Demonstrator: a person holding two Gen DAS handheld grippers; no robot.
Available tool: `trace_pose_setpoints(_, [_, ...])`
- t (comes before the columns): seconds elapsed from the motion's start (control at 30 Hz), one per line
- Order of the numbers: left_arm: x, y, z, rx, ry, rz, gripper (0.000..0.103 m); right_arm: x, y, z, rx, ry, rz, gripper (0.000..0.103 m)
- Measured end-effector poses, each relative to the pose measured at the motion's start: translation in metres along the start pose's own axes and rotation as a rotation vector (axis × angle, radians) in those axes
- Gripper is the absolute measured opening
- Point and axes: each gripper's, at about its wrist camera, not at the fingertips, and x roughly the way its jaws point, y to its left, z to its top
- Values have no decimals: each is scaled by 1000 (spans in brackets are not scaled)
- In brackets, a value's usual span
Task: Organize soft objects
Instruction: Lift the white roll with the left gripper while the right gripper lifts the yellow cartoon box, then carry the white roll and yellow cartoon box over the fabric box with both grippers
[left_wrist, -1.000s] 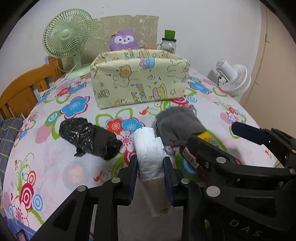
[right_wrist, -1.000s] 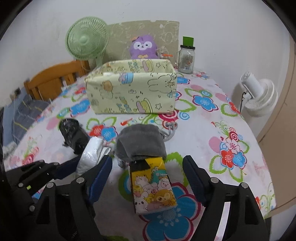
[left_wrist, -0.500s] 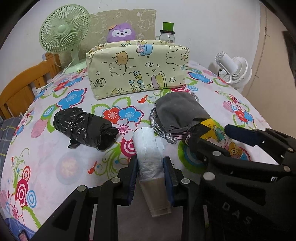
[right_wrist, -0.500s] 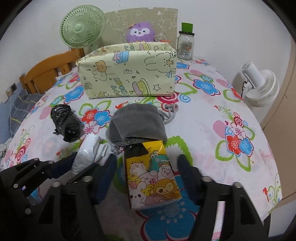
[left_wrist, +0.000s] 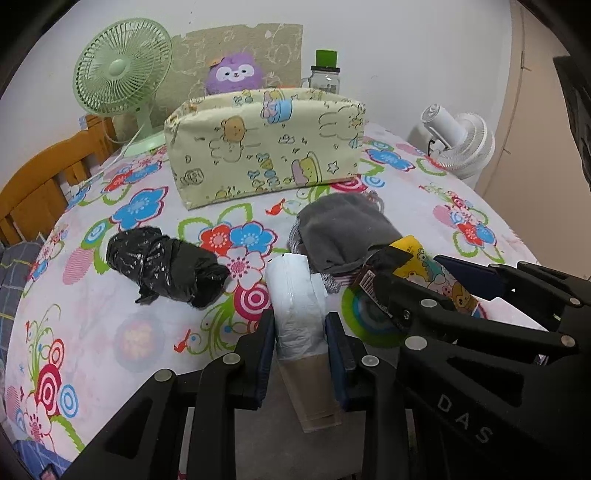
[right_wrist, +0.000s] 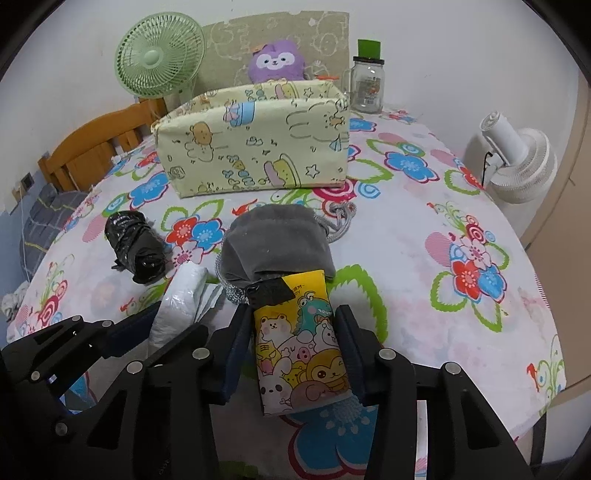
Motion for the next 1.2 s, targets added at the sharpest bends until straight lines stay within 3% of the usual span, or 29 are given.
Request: trace_pose_setpoints(1.2, [-45,8,87,4,-163,19,27,-52,2,85,-9,-180,9,49])
